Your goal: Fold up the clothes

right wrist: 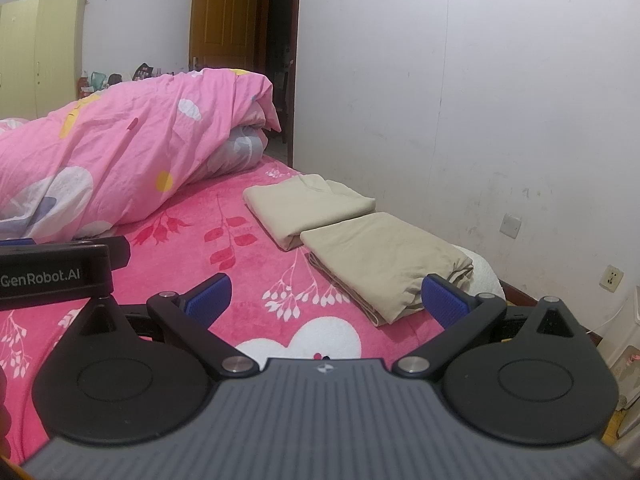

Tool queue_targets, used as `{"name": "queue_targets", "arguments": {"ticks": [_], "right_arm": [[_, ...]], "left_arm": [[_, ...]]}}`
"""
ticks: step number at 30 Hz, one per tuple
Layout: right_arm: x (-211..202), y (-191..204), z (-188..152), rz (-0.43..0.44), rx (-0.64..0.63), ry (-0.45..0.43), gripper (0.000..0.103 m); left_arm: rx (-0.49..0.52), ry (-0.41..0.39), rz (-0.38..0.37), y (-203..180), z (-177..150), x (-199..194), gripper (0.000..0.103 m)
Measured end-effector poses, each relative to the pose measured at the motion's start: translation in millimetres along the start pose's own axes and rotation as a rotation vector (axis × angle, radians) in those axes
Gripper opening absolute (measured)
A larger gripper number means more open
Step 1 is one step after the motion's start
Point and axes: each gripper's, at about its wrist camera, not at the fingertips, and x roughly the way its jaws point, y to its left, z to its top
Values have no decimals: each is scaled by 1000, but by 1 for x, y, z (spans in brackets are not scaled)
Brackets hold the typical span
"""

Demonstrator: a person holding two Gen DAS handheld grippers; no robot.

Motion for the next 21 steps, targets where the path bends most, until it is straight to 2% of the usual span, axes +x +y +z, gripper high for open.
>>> {"name": "queue_targets", "arguments": {"ticks": [21], "right_arm": [[2, 0, -1, 2, 6, 1, 102]], "left_arm": [[5, -2, -2, 1, -1, 0, 103]]}}
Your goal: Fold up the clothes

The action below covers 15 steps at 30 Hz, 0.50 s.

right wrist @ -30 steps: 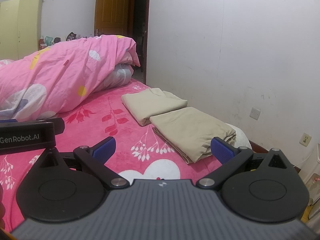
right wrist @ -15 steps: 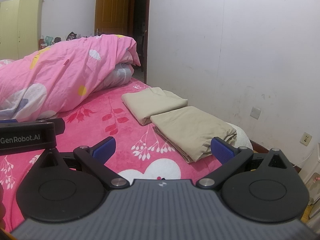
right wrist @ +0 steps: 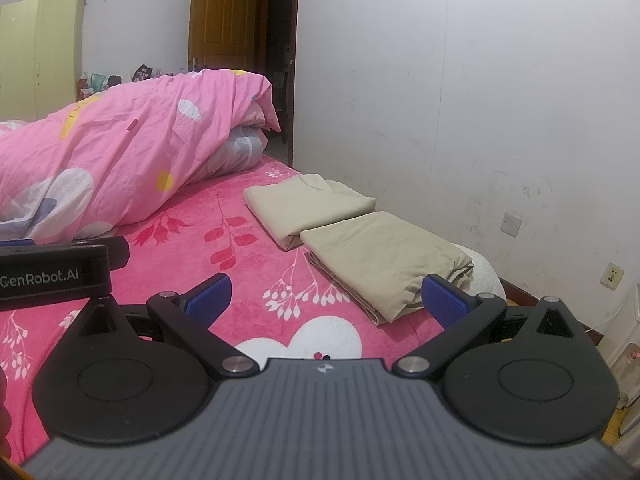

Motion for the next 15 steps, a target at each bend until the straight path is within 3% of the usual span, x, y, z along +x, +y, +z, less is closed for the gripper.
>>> {"name": "queue_targets", "arguments": {"ticks": [15], "right_arm": [[0, -1, 0, -1, 4, 2, 102]], "left_arm": [[-2, -4, 3, 0, 1, 1, 103]]}}
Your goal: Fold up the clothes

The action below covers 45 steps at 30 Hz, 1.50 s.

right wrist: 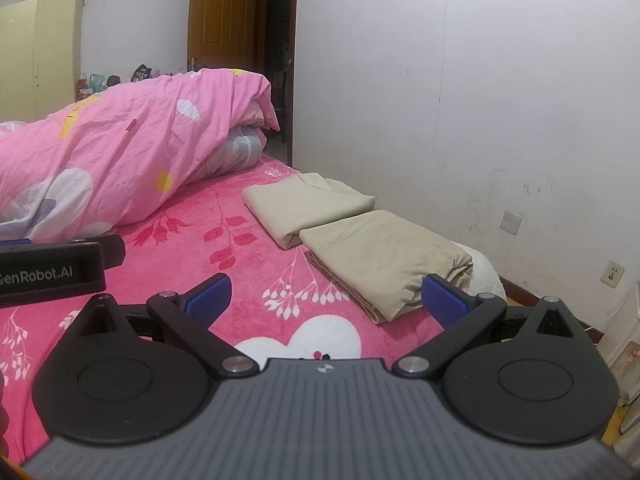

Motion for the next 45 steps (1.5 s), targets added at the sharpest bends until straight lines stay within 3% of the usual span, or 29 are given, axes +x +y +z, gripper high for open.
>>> {"name": "queue_targets", "arguments": {"ticks": [45], "right_arm": [[0, 2, -1, 6, -3, 5, 102]], "left_arm": [[-11, -2, 2, 2, 0, -1, 103]]}}
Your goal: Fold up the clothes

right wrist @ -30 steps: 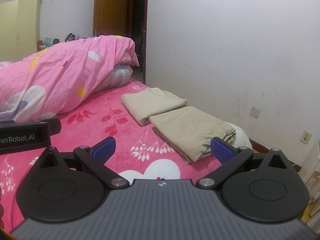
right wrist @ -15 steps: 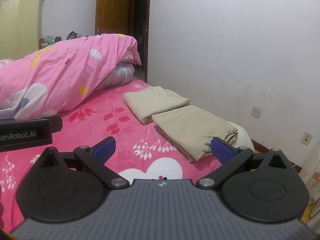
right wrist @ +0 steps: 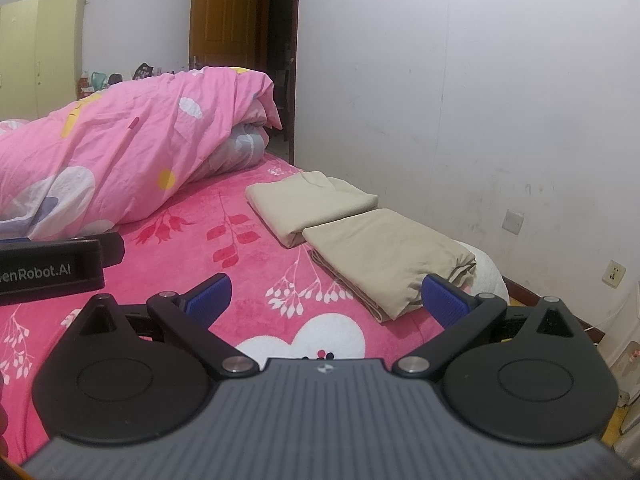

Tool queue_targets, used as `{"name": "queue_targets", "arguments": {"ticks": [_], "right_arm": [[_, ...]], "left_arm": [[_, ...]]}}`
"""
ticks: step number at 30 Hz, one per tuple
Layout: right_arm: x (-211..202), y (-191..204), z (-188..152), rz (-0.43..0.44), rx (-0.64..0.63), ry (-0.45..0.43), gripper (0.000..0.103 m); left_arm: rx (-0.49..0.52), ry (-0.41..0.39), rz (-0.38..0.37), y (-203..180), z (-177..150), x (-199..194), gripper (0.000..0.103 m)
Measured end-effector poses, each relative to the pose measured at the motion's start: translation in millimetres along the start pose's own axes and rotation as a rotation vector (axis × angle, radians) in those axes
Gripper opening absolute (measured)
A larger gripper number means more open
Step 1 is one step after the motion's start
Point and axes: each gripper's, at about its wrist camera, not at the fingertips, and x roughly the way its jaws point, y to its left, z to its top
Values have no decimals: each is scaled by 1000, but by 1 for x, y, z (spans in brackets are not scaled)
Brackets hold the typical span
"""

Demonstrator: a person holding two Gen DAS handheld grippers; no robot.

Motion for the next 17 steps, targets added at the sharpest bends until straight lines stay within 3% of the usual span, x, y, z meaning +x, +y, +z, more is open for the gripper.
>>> {"name": "queue_targets", "arguments": {"ticks": [17], "right_arm": [[1, 0, -1, 2, 5, 0, 102]], "left_arm": [[-1, -1, 2, -2, -1, 0, 103]]}}
